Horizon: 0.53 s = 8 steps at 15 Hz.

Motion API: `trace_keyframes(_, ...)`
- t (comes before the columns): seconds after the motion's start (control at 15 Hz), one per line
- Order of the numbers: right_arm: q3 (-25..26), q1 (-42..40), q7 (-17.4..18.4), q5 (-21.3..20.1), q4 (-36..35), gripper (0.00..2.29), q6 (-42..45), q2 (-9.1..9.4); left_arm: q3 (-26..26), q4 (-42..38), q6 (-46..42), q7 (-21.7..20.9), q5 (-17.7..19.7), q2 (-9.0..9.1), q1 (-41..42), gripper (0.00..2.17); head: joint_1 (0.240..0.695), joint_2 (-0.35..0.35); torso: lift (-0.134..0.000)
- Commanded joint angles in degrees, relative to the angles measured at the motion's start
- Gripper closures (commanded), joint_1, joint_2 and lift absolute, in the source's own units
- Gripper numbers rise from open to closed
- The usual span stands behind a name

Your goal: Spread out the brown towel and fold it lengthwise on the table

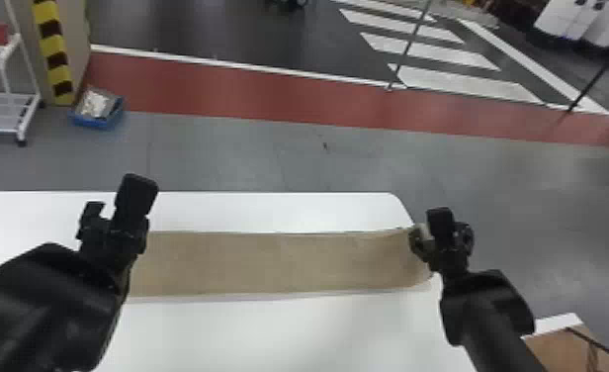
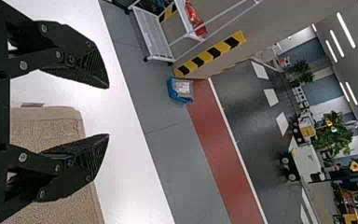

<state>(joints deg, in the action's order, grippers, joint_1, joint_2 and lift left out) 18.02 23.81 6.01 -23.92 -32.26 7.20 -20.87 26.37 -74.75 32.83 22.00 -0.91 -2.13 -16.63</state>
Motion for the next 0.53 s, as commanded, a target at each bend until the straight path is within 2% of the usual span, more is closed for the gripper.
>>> trace_keyframes(0.0, 0.0, -0.25, 0.49, 0.1, -0.08, 0.13, 0.04, -0.05, -0.09, -0.31, -0.17, 0.59, -0.93, -0.16, 0.9, 0.08, 0.695, -0.35, 0.0)
trace_keyframes(0.2, 0.09, -0.51, 5.5, 0.1, -0.44, 0.13, -1.01, -0.05, -1.4, -2.77, -2.45, -0.56, -1.02, -0.77, 4.42, 0.08, 0.695, -0.35, 0.0)
trace_keyframes(0.33, 0.61, -0.69, 5.15, 1.16, -0.87, 0.13, -0.84, -0.84, -2.81, -2.85, -4.56, -2.31, -0.93, -1.03, 5.38, 0.08, 0.695, -0.35, 0.0)
trace_keyframes(0.47, 0.61, -1.83, 4.71, 1.07, -2.11, 0.13, -0.31, -0.93, -5.18, -2.5, -6.14, -4.16, 1.18, -1.03, 5.82, 0.08, 0.695, -0.35, 0.0)
